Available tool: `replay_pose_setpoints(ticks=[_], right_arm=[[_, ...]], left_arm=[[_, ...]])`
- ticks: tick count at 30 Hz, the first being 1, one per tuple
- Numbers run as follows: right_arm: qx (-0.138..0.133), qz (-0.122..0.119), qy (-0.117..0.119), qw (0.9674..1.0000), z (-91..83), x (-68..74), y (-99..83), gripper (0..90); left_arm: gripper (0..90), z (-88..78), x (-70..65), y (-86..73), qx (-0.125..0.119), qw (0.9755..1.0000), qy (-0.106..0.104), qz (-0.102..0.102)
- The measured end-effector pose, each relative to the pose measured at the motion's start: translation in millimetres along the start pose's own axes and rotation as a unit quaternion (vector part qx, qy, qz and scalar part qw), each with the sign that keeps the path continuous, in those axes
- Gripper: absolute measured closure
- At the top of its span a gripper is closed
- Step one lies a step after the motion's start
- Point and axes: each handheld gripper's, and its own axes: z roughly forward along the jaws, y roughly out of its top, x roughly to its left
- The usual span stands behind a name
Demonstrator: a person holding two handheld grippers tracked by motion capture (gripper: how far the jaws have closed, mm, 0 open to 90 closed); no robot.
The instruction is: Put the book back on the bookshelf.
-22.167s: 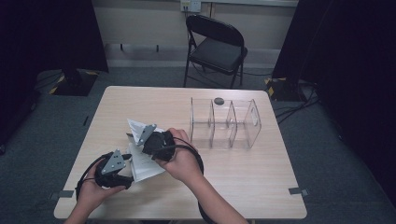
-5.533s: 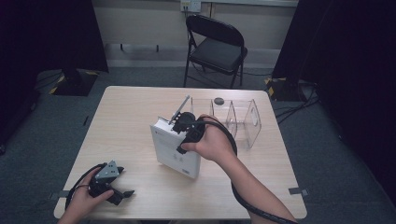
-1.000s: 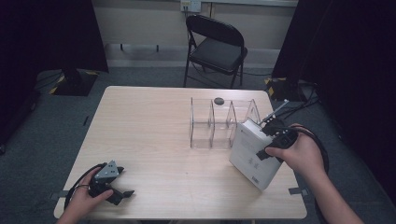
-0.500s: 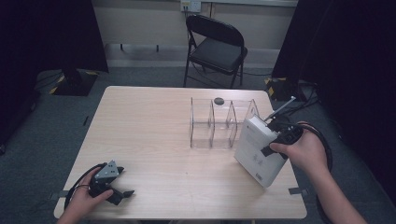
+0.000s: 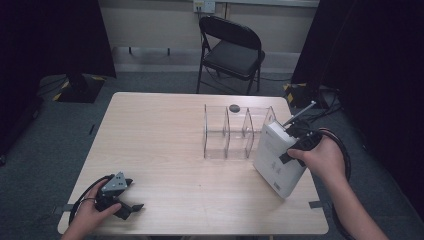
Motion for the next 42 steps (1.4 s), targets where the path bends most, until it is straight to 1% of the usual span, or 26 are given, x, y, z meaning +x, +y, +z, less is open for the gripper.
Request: replay_pose_setpoints(ticks=[2, 3, 5, 8, 12, 14, 16, 19, 20, 21, 23, 24, 26, 27, 33, 36, 38, 41, 42], right_arm=[[-0.002, 0.007, -0.001, 1.0000, 1.1, -1.7, -0.2, 52.5], [-0.002, 0.007, -0.001, 1.0000, 1.2, -2.4, -0.2, 52.6], [0.001, 0.015, -0.004, 0.9999, 1.2, -2.8, 0.4, 52.6], [0.001, 0.016, -0.008, 0.9998, 1.5, -3.3, 1.8, 52.6], [0.002, 0.025, -0.008, 0.9997, 0.8, -5.0, 4.5, 52.6], [0.002, 0.022, -0.009, 0.9997, 1.3, -5.9, 6.1, 52.6], [0.004, 0.034, -0.010, 0.9994, 2.6, -6.6, 7.8, 52.6], [0.000, 0.033, -0.014, 0.9993, 4.9, -8.2, 9.6, 52.6], [0.001, 0.038, -0.014, 0.9992, 5.4, -8.9, 10.5, 52.6], [0.001, 0.036, -0.015, 0.9992, 5.5, -8.9, 11.3, 52.6], [0.001, 0.043, -0.016, 0.9990, 4.9, -9.3, 13.1, 52.6], [-0.001, 0.040, -0.016, 0.9991, 4.7, -9.3, 13.9, 52.6], [0.001, 0.049, -0.017, 0.9987, 3.2, -8.8, 16.8, 52.6], [0.001, 0.047, -0.017, 0.9988, 2.8, -8.4, 17.9, 52.6], [0.003, 0.058, -0.018, 0.9981, 4.1, -9.6, 25.8, 52.6], [0.004, 0.062, -0.024, 0.9978, 4.7, -10.4, 28.4, 52.6], [0.004, 0.071, -0.022, 0.9972, 4.1, -12.2, 29.7, 52.6], [0.005, 0.075, -0.022, 0.9969, 2.5, -13.0, 32.7, 52.6], [0.002, 0.073, -0.025, 0.9970, 2.6, -13.3, 33.1, 52.6]], left_arm=[[0.0, 0.0, 0.0, 0.0, 0.000, 1.0000, 0.000, 0.000], [0.0, 0.2, -0.2, 0.0, -0.001, 1.0000, 0.000, -0.001], [0.0, 0.1, -0.2, 0.0, -0.001, 1.0000, 0.000, -0.001], [0.0, 0.0, 0.1, 0.0, 0.000, 1.0000, 0.000, 0.001], [0.0, 0.0, 0.1, 0.0, 0.000, 1.0000, 0.000, 0.001], [0.0, 0.0, 0.0, 0.0, 0.000, 1.0000, 0.000, 0.001], [0.0, 0.1, 0.0, 0.0, 0.000, 1.0000, 0.000, 0.001], [0.0, 0.1, 0.0, 0.0, 0.000, 1.0000, 0.000, 0.001], [0.0, 0.1, -0.1, 0.0, 0.000, 1.0000, 0.000, 0.001], [0.0, 0.0, 0.0, 0.0, 0.000, 1.0000, 0.000, 0.001], [0.0, 0.0, 0.0, 0.0, 0.000, 1.0000, 0.000, 0.001], [0.0, 0.1, 0.0, 0.0, 0.000, 1.0000, 0.000, 0.001], [0.0, 0.1, -0.1, 0.0, -0.001, 1.0000, 0.000, 0.001], [0.0, 0.1, -0.1, 0.0, 0.000, 1.0000, 0.000, 0.001], [0.0, 0.1, -0.1, 0.0, 0.000, 1.0000, 0.000, 0.001], [0.0, 0.1, -0.1, 0.0, 0.000, 1.0000, 0.000, 0.001], [0.0, 0.1, -0.1, 0.0, 0.000, 1.0000, 0.000, 0.001], [0.0, 0.1, -0.1, 0.1, 0.000, 1.0000, 0.000, 0.001], [0.0, 0.1, -0.1, 0.1, 0.000, 1.0000, 0.001, 0.001]])
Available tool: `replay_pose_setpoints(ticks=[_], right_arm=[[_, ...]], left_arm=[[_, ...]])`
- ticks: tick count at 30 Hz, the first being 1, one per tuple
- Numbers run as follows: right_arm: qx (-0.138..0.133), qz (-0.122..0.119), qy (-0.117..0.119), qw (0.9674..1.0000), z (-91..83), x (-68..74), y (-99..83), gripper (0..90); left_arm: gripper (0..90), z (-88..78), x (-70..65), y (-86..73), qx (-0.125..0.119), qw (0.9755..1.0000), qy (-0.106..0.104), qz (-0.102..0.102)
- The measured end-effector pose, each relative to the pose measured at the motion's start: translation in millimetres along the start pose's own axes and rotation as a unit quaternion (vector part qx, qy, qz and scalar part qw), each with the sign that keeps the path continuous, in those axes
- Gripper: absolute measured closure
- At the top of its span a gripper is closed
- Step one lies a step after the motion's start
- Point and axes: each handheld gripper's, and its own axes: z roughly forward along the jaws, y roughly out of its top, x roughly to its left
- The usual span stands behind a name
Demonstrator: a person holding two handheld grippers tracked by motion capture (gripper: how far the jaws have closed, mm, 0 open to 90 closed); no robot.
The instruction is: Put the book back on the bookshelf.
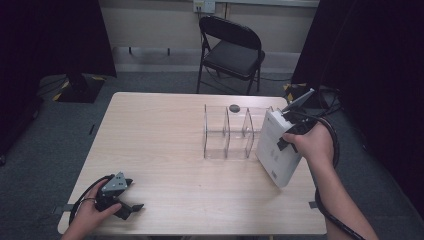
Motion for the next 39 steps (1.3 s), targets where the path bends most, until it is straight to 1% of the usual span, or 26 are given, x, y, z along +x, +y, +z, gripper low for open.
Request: replay_pose_setpoints(ticks=[2, 4, 9, 10, 15, 19, 23, 32, 33, 35, 39], right_arm=[[0.004, 0.007, 0.000, 1.0000, -1.6, 0.3, 2.0, 52.6], [0.000, 0.006, 0.000, 1.0000, -1.4, 0.7, 3.7, 52.6], [0.004, 0.013, 0.004, 0.9999, -0.3, 0.5, 8.7, 52.6], [0.005, 0.019, 0.005, 0.9998, 0.2, 0.4, 9.7, 52.6], [0.003, 0.025, -0.001, 0.9997, 2.3, 0.8, 14.6, 52.6], [0.000, 0.023, -0.006, 0.9997, 2.4, 3.6, 18.0, 52.6], [0.000, 0.031, -0.001, 0.9995, 1.9, 3.5, 20.9, 52.6], [0.000, 0.040, -0.003, 0.9992, 2.6, 2.0, 25.2, 52.7], [-0.001, 0.045, -0.003, 0.9990, 2.7, 1.9, 25.6, 52.7], [-0.001, 0.048, -0.003, 0.9988, 2.7, 1.2, 26.7, 52.7], [-0.004, 0.051, -0.009, 0.9987, 3.5, 2.0, 29.2, 52.7]], left_arm=[[0.0, 0.2, -0.2, 0.0, -0.001, 1.0000, 0.000, -0.001], [0.0, 0.3, -0.2, 0.1, -0.001, 1.0000, 0.000, -0.001], [0.0, 0.3, -0.1, 0.1, -0.001, 1.0000, 0.000, -0.001], [0.0, 0.3, -0.1, 0.1, 0.000, 1.0000, 0.000, -0.001], [0.0, 0.5, -0.4, 0.0, -0.002, 1.0000, 0.001, -0.003], [0.0, 0.5, -0.4, 0.0, -0.002, 1.0000, 0.001, -0.003], [0.0, 0.3, -0.2, 0.1, -0.001, 1.0000, 0.000, -0.001], [0.0, 0.5, -0.4, 0.0, -0.002, 1.0000, 0.001, -0.003], [0.0, 0.3, -0.1, 0.1, 0.000, 1.0000, 0.000, -0.001], [0.0, 0.5, -0.4, 0.0, -0.002, 1.0000, 0.000, -0.003], [0.0, 0.5, -0.4, 0.0, -0.002, 1.0000, 0.001, -0.003]])
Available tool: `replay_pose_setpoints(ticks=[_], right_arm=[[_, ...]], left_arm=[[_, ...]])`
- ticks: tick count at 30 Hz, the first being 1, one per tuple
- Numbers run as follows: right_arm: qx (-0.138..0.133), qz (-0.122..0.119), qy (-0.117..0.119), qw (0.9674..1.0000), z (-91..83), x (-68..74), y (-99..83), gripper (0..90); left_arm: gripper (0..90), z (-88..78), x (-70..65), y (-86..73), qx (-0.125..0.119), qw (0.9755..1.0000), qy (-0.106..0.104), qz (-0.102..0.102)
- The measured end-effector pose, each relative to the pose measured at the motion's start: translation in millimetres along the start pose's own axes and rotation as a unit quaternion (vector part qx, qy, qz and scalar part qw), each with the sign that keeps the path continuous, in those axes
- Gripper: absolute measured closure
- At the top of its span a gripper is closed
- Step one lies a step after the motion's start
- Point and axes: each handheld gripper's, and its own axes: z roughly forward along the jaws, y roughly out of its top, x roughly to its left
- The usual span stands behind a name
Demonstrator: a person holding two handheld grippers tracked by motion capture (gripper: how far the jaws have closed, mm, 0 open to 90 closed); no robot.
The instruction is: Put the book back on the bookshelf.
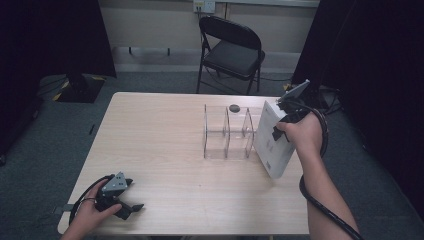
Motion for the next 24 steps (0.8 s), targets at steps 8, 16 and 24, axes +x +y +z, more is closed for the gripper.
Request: replay_pose_setpoints(ticks=[8, 16, 24], right_arm=[[0.003, 0.003, -0.010, 0.9999, 1.4, 2.4, 6.9, 52.6], [0.005, 0.007, -0.008, 0.9999, 5.6, 4.6, 16.4, 52.6], [0.003, 0.020, -0.001, 0.9998, 11.6, 3.3, 24.5, 52.6]], left_arm=[[0.0, 0.0, 0.0, 0.0, 0.000, 1.0000, 0.000, 0.000], [0.0, 0.0, 0.1, 0.0, 0.000, 1.0000, 0.000, 0.000], [0.0, 0.1, 0.0, 0.0, 0.000, 1.0000, 0.000, 0.000]])
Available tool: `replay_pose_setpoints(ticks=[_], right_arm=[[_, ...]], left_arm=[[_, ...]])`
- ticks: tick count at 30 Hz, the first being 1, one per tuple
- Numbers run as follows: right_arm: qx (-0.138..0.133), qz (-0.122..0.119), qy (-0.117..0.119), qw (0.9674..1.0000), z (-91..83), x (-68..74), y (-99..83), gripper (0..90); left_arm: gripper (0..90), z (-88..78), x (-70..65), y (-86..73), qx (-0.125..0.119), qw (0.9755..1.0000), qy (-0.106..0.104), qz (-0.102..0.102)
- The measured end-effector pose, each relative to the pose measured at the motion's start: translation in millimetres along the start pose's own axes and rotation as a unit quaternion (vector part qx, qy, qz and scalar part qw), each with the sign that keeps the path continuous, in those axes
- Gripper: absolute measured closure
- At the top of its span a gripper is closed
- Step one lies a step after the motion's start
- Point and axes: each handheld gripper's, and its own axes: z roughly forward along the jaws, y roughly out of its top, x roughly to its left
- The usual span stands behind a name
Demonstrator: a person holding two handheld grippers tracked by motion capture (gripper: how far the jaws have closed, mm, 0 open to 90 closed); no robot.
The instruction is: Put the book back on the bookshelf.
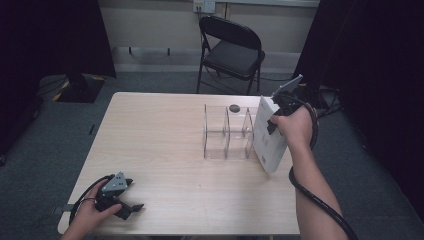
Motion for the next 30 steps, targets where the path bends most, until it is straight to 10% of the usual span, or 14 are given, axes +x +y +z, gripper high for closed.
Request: replay_pose_setpoints(ticks=[30], right_arm=[[-0.015, 0.013, -0.012, 0.9997, 23.8, 5.0, 18.7, 52.7]], left_arm=[[0.0, 0.1, 0.0, -0.1, -0.001, 1.0000, -0.001, 0.000]])
